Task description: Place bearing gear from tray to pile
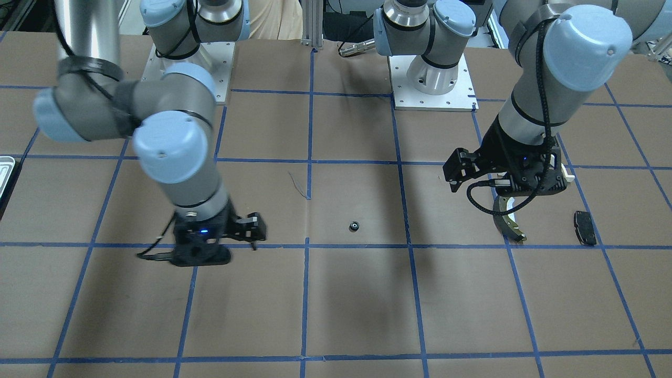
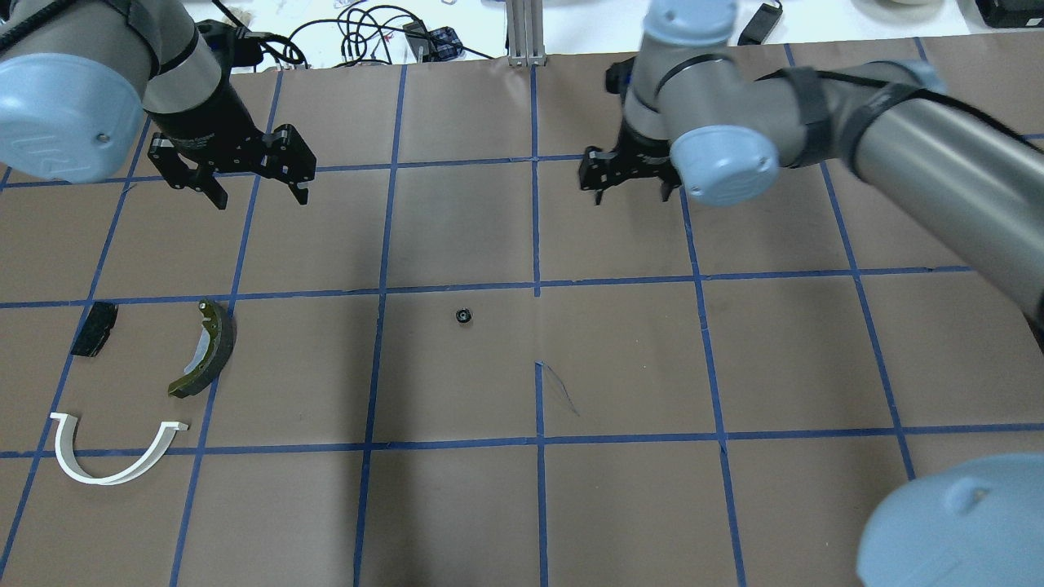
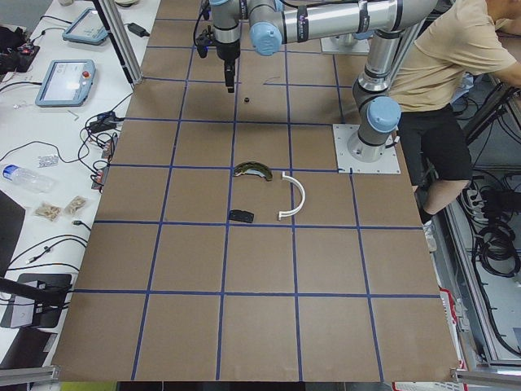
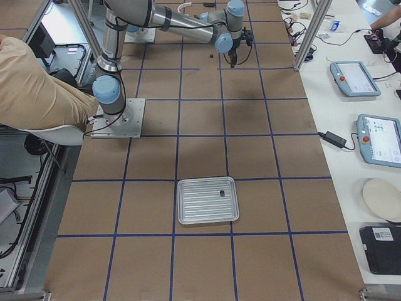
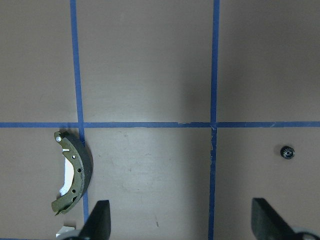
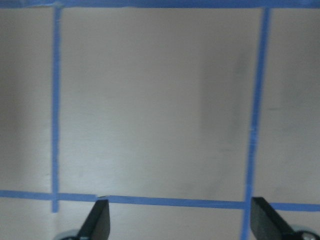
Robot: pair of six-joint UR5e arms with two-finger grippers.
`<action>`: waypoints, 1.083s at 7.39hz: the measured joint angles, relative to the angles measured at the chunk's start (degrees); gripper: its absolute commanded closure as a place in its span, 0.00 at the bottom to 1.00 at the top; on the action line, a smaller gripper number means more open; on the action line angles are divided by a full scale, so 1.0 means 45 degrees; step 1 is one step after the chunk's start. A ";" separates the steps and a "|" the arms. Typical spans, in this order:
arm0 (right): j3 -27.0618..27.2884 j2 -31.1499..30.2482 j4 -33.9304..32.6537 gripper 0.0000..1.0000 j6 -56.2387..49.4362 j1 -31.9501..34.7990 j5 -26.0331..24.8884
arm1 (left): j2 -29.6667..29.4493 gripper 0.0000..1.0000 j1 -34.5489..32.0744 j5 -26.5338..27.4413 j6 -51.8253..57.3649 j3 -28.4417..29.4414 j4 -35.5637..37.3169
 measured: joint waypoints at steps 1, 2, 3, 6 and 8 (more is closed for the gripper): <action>0.0057 -0.0401 0.0405 0.00 -0.1103 -0.1654 -0.0212 | -0.0197 0.00 -0.0531 -0.0022 -0.0726 -0.0257 0.0413; 0.0089 -0.0579 0.0599 0.00 -0.2615 -0.3185 -0.0479 | -0.0521 0.00 -0.1181 -0.0035 -0.1451 -0.0567 0.1117; 0.0112 -0.0639 0.0779 0.00 -0.4173 -0.4583 -0.0605 | -0.0942 0.00 -0.1799 -0.0042 -0.1991 -0.0883 0.1817; 0.0149 -0.0129 0.0621 0.03 -0.9223 -0.8512 -0.0545 | -0.2334 0.04 -0.2977 -0.0352 -0.2657 -0.1599 0.3858; 0.0157 0.0900 -0.0661 0.11 -1.1583 -1.0187 -0.0513 | -0.3030 0.17 -0.3318 -0.0650 -0.2914 -0.1961 0.4588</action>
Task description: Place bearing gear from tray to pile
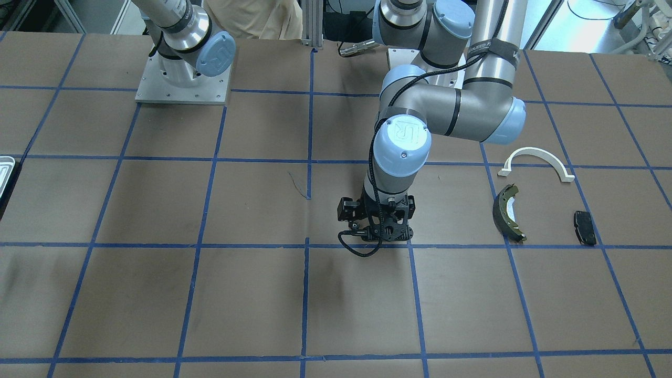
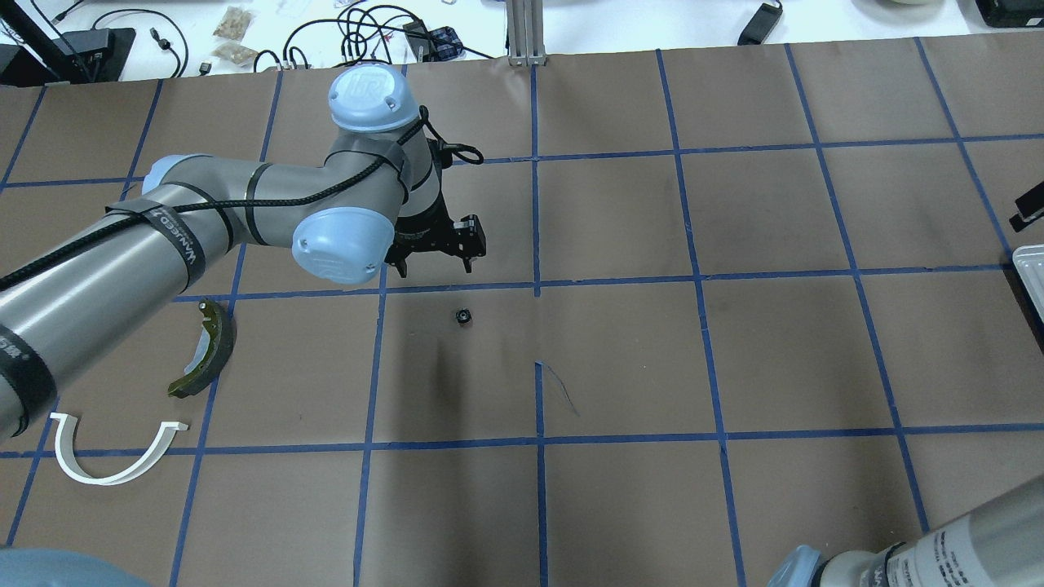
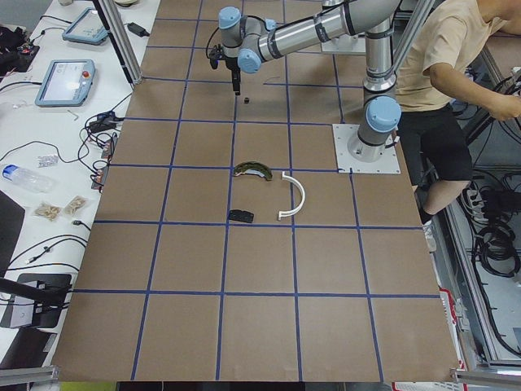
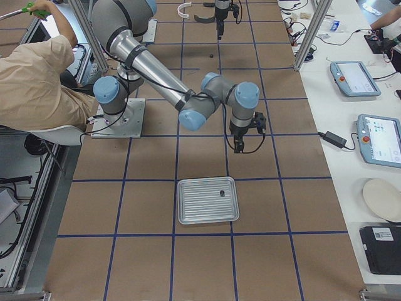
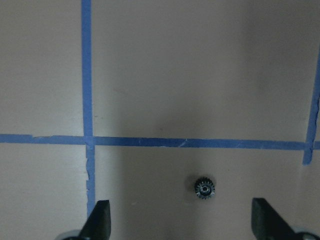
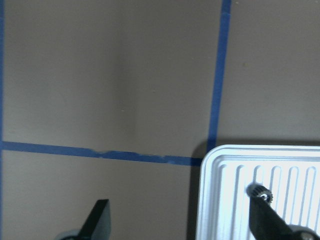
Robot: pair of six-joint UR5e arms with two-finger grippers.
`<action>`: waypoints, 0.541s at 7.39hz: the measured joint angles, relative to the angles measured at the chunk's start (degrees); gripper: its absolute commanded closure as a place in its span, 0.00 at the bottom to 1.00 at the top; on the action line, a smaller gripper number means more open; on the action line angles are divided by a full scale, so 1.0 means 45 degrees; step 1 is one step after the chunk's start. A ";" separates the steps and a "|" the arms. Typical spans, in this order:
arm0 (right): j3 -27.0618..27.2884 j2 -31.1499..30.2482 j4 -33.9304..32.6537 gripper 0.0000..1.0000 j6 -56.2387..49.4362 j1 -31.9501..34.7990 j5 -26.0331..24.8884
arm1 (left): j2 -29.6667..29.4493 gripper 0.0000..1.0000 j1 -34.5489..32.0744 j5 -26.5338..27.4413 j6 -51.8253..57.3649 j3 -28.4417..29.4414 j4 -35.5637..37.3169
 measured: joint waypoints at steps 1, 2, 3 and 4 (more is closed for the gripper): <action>0.0001 0.0573 -0.0642 0.16 -0.0735 -0.0554 0.0012 | -0.0253 0.19 -0.0147 -0.0039 -0.0041 -0.0099 0.0124; -0.0013 0.1129 -0.1328 0.21 -0.1391 -0.0982 0.0007 | -0.0458 0.21 -0.0259 -0.0052 -0.0043 -0.0235 0.0185; -0.0037 0.1604 -0.1841 0.22 -0.1801 -0.1280 -0.0011 | -0.0586 0.21 -0.0319 -0.0058 -0.0014 -0.0478 0.0261; -0.0059 0.1915 -0.2080 0.23 -0.1978 -0.1492 -0.0006 | -0.0671 0.21 -0.0344 -0.0065 0.0013 -0.0764 0.0474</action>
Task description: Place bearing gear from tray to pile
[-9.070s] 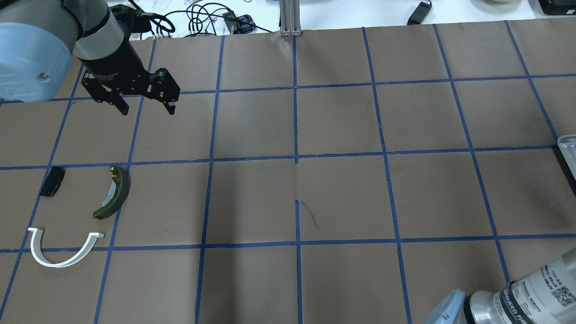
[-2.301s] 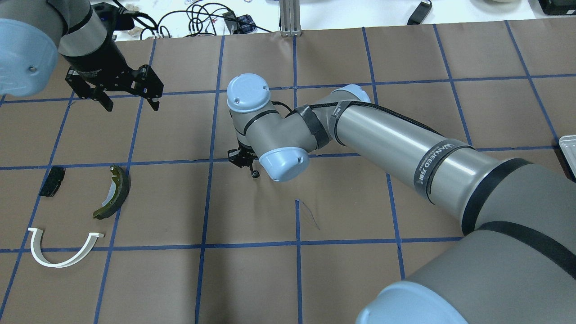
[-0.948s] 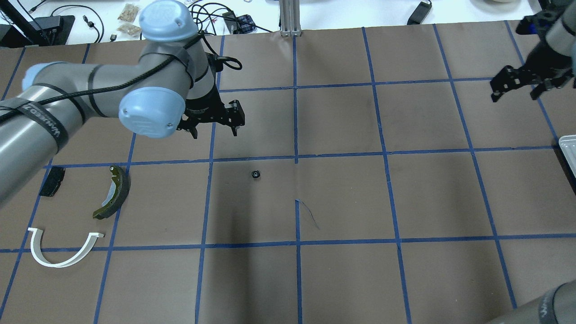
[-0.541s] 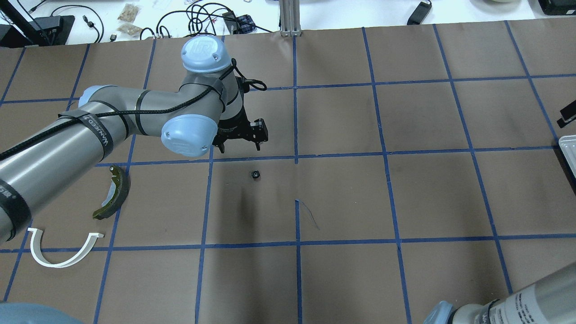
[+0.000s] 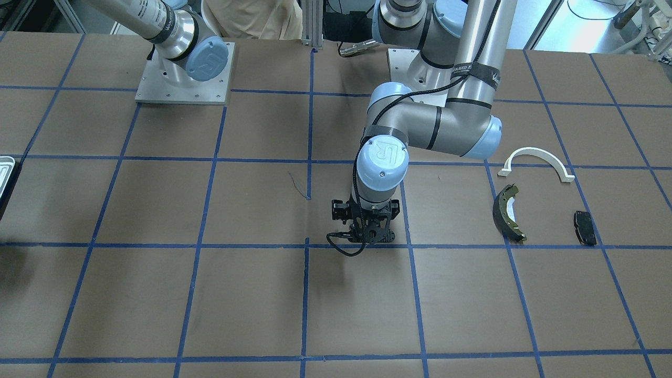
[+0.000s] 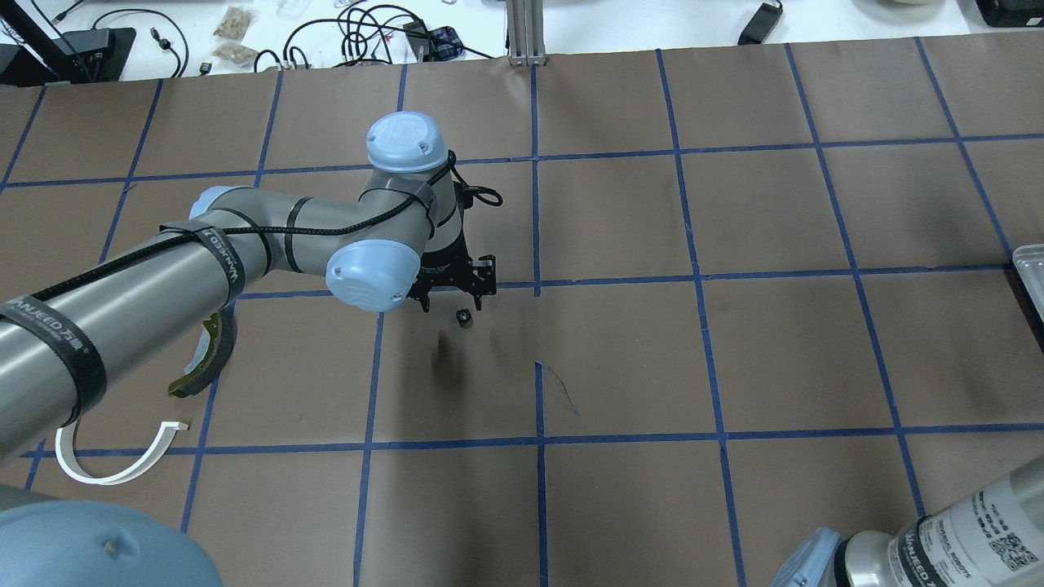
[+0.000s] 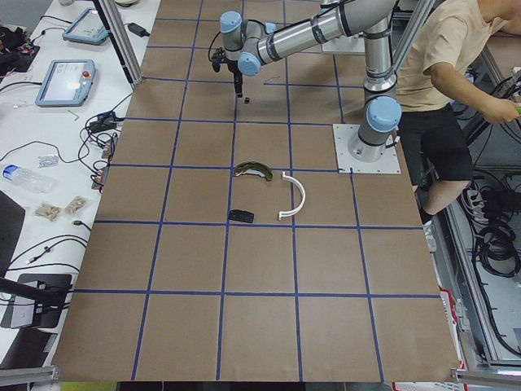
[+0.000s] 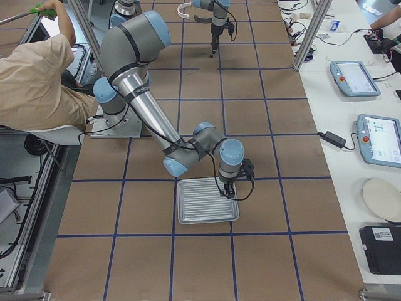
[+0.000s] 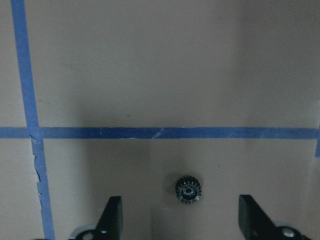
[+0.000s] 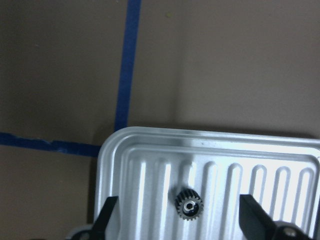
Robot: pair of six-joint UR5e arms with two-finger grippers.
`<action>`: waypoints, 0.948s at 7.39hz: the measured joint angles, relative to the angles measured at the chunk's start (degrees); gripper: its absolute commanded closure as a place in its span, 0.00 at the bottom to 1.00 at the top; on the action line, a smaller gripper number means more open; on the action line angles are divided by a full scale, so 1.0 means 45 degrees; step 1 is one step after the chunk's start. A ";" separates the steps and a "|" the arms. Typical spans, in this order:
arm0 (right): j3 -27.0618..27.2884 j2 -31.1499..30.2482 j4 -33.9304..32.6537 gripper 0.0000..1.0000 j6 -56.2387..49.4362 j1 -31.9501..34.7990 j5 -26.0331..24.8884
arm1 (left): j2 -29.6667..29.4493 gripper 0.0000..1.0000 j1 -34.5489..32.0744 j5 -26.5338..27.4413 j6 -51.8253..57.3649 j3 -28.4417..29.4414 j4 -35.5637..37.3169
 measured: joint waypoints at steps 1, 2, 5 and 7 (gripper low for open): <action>-0.0012 0.0144 -0.0088 0.27 -0.0038 -0.0094 -0.0001 | -0.0092 0.21 -0.0006 -0.0009 0.0008 -0.0222 0.0300; 0.0005 0.0208 -0.0114 0.27 -0.0031 -0.0129 -0.0052 | -0.0167 0.23 -0.0011 -0.0018 0.0005 -0.0338 0.0502; 0.0053 0.0189 -0.0058 0.42 -0.0025 -0.0146 -0.0179 | -0.0339 0.32 -0.0013 -0.0030 0.0013 -0.0370 0.0631; 0.0042 0.0204 -0.0068 0.46 -0.0048 -0.0146 -0.0113 | -0.0410 0.41 -0.0013 -0.0018 0.0018 -0.0319 0.0637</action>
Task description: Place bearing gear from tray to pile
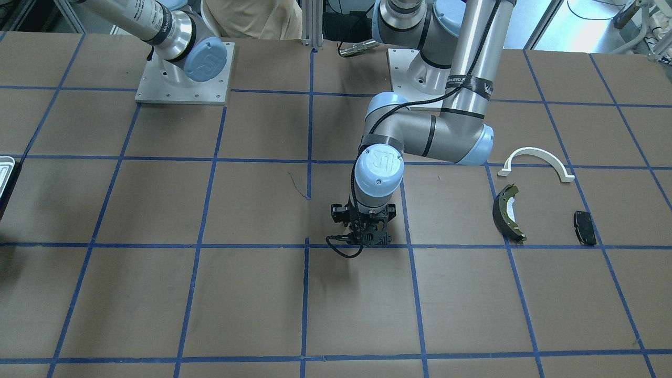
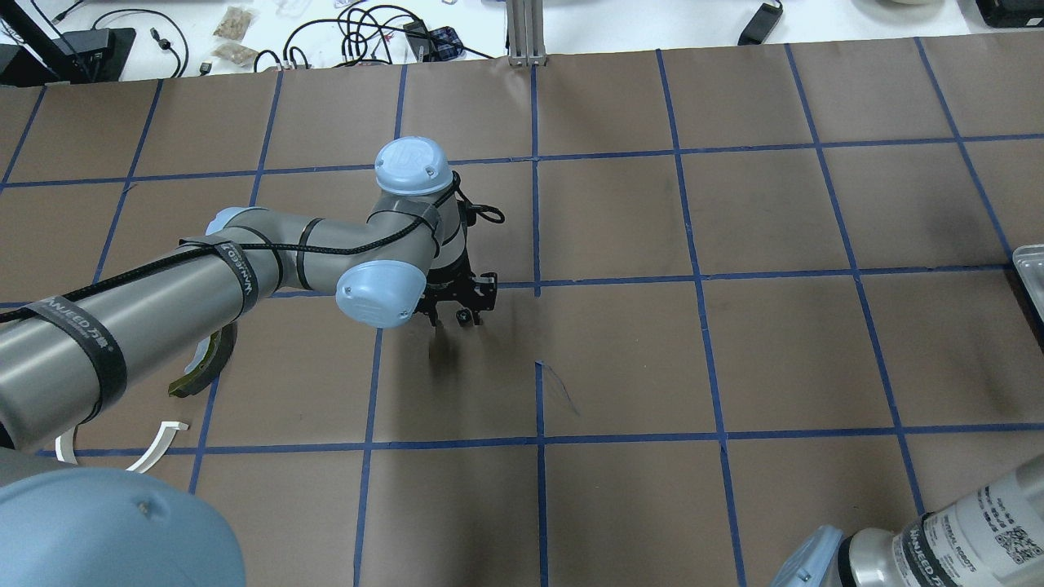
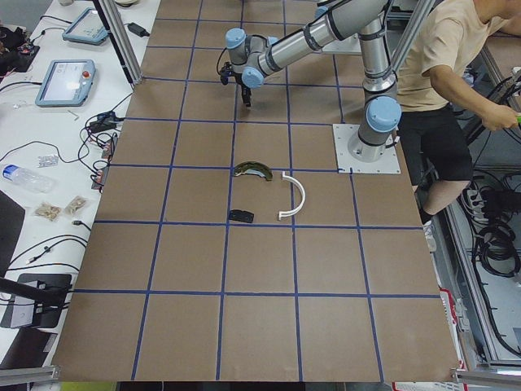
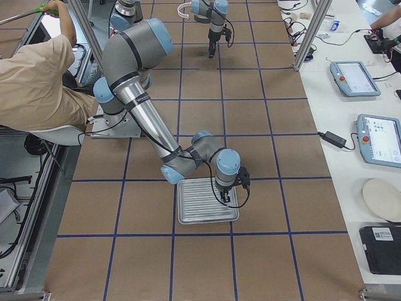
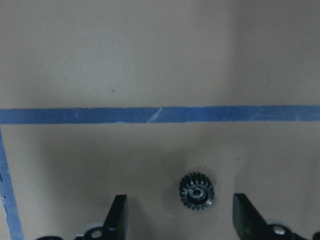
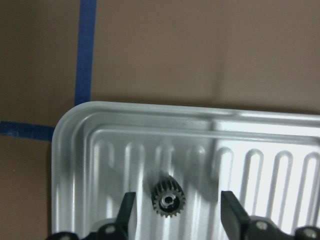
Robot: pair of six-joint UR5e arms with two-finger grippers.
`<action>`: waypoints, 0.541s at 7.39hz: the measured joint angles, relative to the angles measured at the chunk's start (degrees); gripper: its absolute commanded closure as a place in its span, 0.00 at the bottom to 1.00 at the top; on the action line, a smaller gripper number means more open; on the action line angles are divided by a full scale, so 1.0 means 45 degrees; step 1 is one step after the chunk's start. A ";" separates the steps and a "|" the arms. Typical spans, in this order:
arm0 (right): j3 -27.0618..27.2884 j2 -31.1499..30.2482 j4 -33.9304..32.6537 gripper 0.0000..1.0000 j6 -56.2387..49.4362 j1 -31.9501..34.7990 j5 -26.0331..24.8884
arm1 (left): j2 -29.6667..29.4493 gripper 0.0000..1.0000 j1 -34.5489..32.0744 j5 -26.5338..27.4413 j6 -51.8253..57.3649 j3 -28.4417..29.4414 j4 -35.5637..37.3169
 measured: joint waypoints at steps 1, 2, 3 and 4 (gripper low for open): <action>-0.0006 0.0011 0.0026 0.49 0.0027 0.0000 0.0058 | -0.0014 0.57 0.0000 0.0002 0.0001 0.0001 0.0000; -0.0009 0.0016 0.0069 0.57 0.0093 -0.0001 0.0112 | -0.0026 0.81 0.0000 -0.0001 0.0014 0.0005 0.0001; -0.0012 0.0017 0.0121 0.63 0.0137 0.0000 0.0138 | -0.0041 1.00 0.0000 -0.0005 0.0052 0.0007 0.0003; -0.0008 0.0024 0.0174 0.70 0.0149 0.0000 0.0143 | -0.0048 1.00 0.0001 0.0010 0.0095 0.0014 0.0000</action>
